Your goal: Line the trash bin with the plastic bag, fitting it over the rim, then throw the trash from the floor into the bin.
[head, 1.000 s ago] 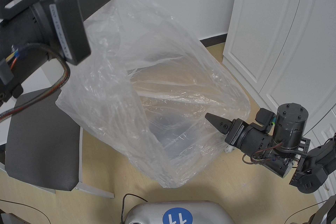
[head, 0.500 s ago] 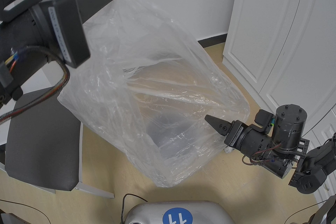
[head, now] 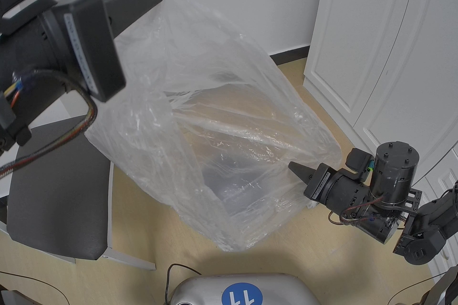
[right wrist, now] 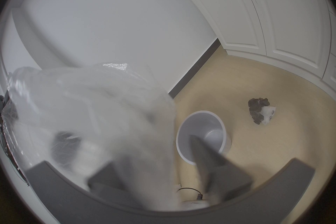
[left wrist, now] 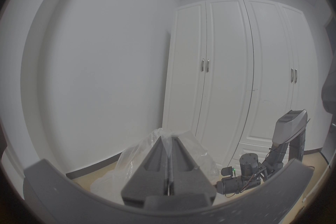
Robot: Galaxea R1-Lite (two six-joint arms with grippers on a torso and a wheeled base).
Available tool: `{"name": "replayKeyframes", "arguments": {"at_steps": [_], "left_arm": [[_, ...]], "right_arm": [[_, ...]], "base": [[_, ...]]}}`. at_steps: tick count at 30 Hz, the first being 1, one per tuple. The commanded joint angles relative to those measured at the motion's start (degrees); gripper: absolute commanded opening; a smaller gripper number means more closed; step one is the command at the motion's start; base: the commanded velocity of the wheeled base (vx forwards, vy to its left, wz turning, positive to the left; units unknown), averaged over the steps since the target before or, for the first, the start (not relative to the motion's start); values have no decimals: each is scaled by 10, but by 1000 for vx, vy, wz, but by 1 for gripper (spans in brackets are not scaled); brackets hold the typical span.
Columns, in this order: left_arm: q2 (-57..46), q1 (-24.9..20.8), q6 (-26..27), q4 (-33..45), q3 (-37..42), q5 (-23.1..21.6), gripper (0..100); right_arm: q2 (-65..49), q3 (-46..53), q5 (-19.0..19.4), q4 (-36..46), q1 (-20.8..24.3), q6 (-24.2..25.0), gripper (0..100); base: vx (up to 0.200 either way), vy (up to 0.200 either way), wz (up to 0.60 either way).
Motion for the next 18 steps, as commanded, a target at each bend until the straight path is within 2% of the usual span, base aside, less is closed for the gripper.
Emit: {"name": "replayKeyframes", "arguments": {"at_steps": [1,5,6,11,18], "left_arm": [[-1,-1,-7,0,8,-1,0],[1,4,-23,0,27,-9,0],[0,11,-42,4,52,-21,0],[32,90,-60,1,149,-47,0],[120,179,-64,9,166,-54,0]], "right_arm": [[-9,3,1,-3,1,-1,0],[-25,8,0,-21,3,-5,0],[-37,15,0,-26,-2,-19,0],[-78,8,1,-19,-58,-54,0],[-79,-13,-4,23,-112,-91,0]], "base": [[0,0,0],[0,0,0],[0,0,0],[0,0,0],[0,0,0]]}}
